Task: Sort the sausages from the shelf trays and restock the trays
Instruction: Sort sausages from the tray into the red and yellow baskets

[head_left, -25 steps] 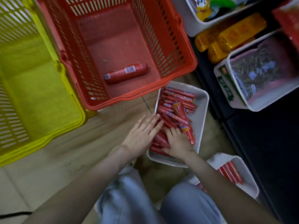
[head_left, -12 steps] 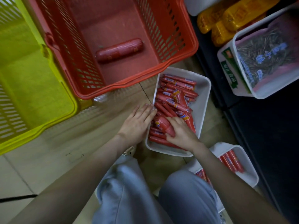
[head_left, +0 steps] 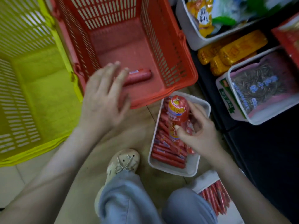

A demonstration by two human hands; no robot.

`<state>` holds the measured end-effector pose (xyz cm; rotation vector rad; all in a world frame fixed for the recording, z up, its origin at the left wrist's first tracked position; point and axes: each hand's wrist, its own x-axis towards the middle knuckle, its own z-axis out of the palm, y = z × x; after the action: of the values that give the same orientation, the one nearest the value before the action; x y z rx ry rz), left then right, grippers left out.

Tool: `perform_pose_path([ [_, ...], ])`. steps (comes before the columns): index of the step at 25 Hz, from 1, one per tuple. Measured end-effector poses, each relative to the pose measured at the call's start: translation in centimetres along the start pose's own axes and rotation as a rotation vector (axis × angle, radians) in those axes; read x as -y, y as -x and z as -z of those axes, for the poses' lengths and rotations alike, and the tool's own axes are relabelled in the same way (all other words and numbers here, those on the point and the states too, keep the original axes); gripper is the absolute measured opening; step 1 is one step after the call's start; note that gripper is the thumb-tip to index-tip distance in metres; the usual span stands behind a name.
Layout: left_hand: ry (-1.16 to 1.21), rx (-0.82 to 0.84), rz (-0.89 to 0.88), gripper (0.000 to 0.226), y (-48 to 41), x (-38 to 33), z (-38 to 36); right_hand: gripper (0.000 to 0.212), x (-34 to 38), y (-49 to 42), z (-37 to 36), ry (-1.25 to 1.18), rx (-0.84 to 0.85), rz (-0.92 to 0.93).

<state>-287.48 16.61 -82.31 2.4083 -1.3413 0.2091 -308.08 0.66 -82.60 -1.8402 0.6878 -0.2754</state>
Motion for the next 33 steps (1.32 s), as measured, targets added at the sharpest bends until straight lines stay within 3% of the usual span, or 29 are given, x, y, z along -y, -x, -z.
perform_pose_path([
  [3, -0.191, 0.142, 0.196, 0.068, -1.2, 4.9, -0.3, 0.063, 6.2, -4.9, -0.7, 0.019, 0.081, 0.269],
  [6, -0.207, 0.252, 0.283, 0.078, -1.7, 7.8, -1.5, 0.063, 9.1, -10.7, -3.2, 0.155, 0.141, 0.505],
  [8, -0.189, 0.295, 0.312, 0.079, -1.3, 9.1, -2.5, 0.065, 8.4, -14.9, -6.0, 0.318, 0.215, 0.568],
  [10, -0.153, 0.290, 0.333, 0.078, -0.8, 9.4, -3.3, 0.066, 5.7, -18.5, -9.0, 0.493, 0.370, 0.558],
  [14, -0.079, 0.243, 0.345, 0.080, -0.4, 9.6, -4.0, 0.069, -1.6, -21.5, -14.6, 0.879, 0.787, 0.359],
  [18, -0.051, 0.254, 0.360, 0.077, -0.5, 9.6, -4.3, 0.069, -3.0, -22.3, -16.6, 1.009, 0.929, 0.235],
  [21, -0.122, 0.268, 0.390, 0.070, -0.6, 8.6, -4.1, 0.065, -0.4, -21.7, -13.8, 1.070, 0.737, 0.231],
  [24, -0.166, 0.159, 0.385, 0.054, -0.1, 4.6, -4.2, 0.042, 0.6, -16.2, -7.5, 0.727, 0.162, 0.447],
  [26, -0.076, 0.128, 0.301, 0.050, 0.9, 0.3, -5.1, 0.034, -1.5, -10.7, -3.6, 0.621, -0.196, 0.359],
  [27, -0.025, 0.138, 0.227, 0.049, 1.4, -2.2, -5.7, 0.033, -3.0, -7.9, -2.2, 0.594, -0.299, 0.262],
  [29, -0.003, 0.186, 0.101, 0.053, 2.4, -5.9, -7.0, 0.032, -6.7, -3.4, -1.0, 0.556, -0.364, 0.055],
  [33, -0.156, 0.197, 0.044, 0.072, 3.5, -7.6, -9.2, 0.041, -14.7, 0.9, -1.4, 0.596, -0.162, -0.435],
])
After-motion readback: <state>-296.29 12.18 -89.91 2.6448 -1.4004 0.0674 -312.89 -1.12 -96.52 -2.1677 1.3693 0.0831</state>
